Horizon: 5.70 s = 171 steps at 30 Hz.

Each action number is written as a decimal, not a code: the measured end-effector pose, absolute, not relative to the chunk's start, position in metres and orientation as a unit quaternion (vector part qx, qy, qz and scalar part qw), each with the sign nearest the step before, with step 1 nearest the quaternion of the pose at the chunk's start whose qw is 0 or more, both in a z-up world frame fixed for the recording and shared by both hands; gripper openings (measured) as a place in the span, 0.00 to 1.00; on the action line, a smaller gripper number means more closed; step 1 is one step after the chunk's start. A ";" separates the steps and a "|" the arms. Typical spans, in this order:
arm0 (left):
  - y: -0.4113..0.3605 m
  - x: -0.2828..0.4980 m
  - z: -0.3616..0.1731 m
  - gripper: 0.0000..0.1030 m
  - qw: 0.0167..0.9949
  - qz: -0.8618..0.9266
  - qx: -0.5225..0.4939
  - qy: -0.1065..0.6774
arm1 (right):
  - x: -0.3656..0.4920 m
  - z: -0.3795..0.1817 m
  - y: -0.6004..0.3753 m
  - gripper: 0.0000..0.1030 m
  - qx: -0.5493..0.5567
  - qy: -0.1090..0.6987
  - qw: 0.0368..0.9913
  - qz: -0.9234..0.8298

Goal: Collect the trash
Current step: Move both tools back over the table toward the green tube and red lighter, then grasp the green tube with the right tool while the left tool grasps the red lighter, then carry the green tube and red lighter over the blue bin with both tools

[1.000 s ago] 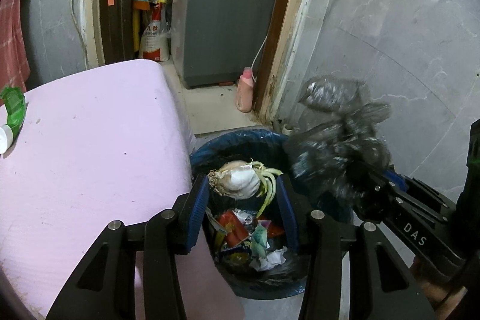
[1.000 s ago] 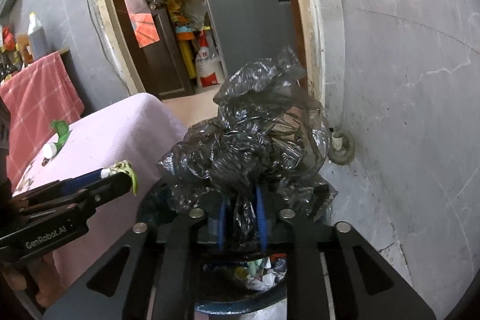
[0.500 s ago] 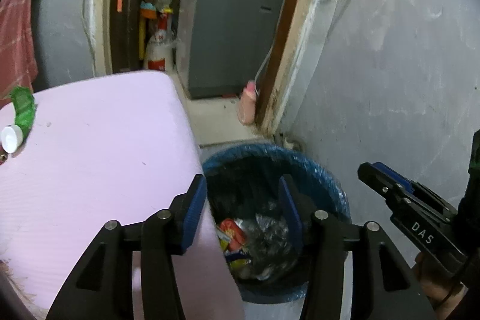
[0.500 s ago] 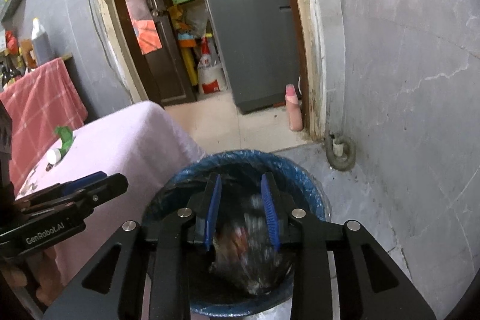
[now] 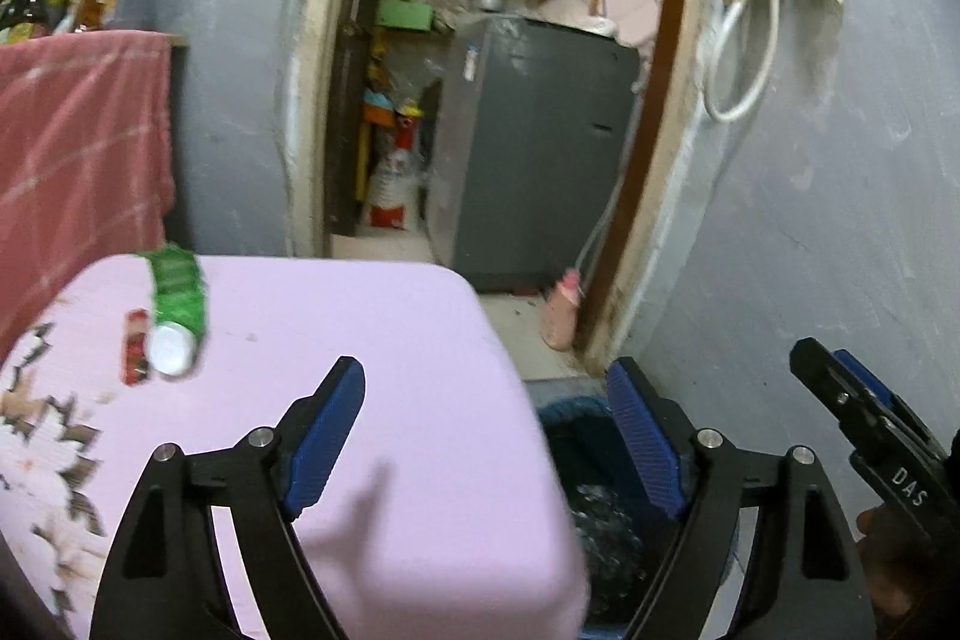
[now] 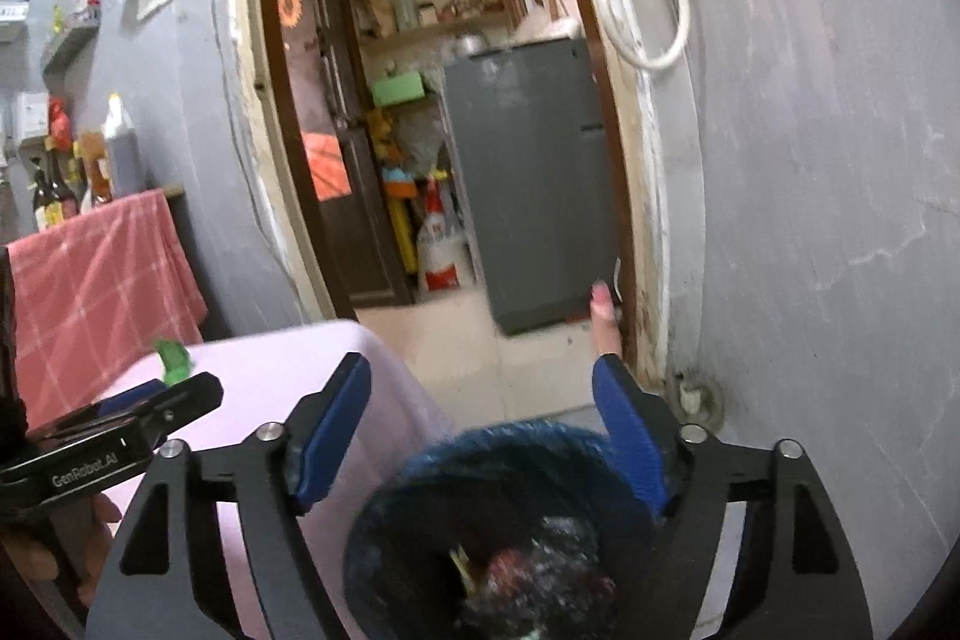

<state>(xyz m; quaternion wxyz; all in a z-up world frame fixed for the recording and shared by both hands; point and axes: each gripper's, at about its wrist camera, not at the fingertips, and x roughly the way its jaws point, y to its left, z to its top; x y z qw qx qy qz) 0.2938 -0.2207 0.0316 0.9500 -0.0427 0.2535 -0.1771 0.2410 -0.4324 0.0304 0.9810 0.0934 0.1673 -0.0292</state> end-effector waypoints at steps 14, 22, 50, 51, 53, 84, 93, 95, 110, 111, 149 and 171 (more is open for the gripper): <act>-0.105 0.297 0.045 0.92 0.969 -0.065 -0.062 0.232 | 0.272 0.046 -0.339 1.00 0.078 0.146 0.985 0.045; -0.024 0.304 0.033 0.92 0.965 0.004 -0.060 0.254 | 0.306 0.041 -0.275 1.00 0.066 0.183 0.976 0.097; 0.073 0.362 -0.008 0.92 0.925 0.052 -0.099 0.364 | 0.441 -0.020 -0.131 0.83 -0.027 0.421 0.887 0.188; 0.074 0.364 -0.009 0.92 0.922 0.051 -0.101 0.370 | 0.444 -0.022 -0.130 0.82 -0.026 0.428 0.883 0.190; 0.075 0.366 -0.011 0.92 0.919 0.050 -0.102 0.378 | 0.447 -0.024 -0.129 0.77 -0.024 0.436 0.878 0.195; 0.025 0.383 -0.008 0.91 0.915 -0.048 -0.076 0.394 | 0.453 -0.028 -0.176 0.38 -0.011 0.454 0.871 0.187; -0.016 0.406 -0.018 0.62 0.904 -0.056 -0.046 0.422 | 0.439 -0.025 -0.216 0.37 0.019 0.446 0.879 0.167; -0.021 0.410 -0.020 0.51 0.898 -0.059 -0.042 0.434 | 0.434 -0.026 -0.219 0.37 0.018 0.443 0.881 0.166; -0.040 0.410 -0.029 0.19 0.898 -0.058 -0.031 0.435 | 0.401 -0.024 -0.242 0.33 0.053 0.408 0.895 0.173; -0.041 0.408 -0.029 0.19 0.898 -0.060 -0.032 0.435 | 0.399 -0.023 -0.243 0.33 0.058 0.403 0.896 0.175; -0.070 0.374 -0.029 0.18 0.898 -0.102 -0.052 0.425 | 0.381 -0.027 -0.254 0.41 0.036 0.400 0.905 0.139; -0.112 0.346 -0.011 0.18 0.914 -0.155 -0.057 0.371 | 0.334 -0.008 -0.280 0.34 -0.028 0.290 0.953 0.082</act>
